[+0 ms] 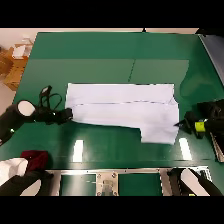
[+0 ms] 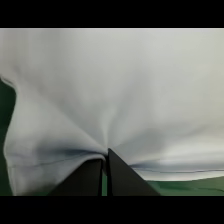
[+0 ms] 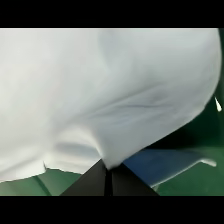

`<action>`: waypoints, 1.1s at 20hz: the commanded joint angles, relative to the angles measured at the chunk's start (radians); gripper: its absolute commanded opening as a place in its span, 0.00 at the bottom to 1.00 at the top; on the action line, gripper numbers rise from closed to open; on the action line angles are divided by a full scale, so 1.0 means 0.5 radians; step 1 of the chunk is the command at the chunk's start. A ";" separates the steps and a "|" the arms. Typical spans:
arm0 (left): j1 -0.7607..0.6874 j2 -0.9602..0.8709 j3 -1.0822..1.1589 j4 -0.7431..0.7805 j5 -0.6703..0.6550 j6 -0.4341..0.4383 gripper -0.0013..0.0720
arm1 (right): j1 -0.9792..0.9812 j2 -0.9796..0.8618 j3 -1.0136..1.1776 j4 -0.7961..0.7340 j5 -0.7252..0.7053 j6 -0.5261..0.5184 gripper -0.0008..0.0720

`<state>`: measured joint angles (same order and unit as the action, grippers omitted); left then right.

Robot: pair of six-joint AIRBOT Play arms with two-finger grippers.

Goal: Fold the shirts.

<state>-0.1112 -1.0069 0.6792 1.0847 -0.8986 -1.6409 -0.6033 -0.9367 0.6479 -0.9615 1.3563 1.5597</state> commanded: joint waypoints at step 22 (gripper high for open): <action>0.202 -1.421 1.897 -0.090 -0.526 0.108 0.86 | 0.158 -1.592 1.601 0.543 -0.376 -0.590 0.77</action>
<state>-0.0536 -1.7092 1.5547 1.0466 -0.9546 -1.5909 -0.4633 -1.7119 1.3884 -0.6739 1.0630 1.4086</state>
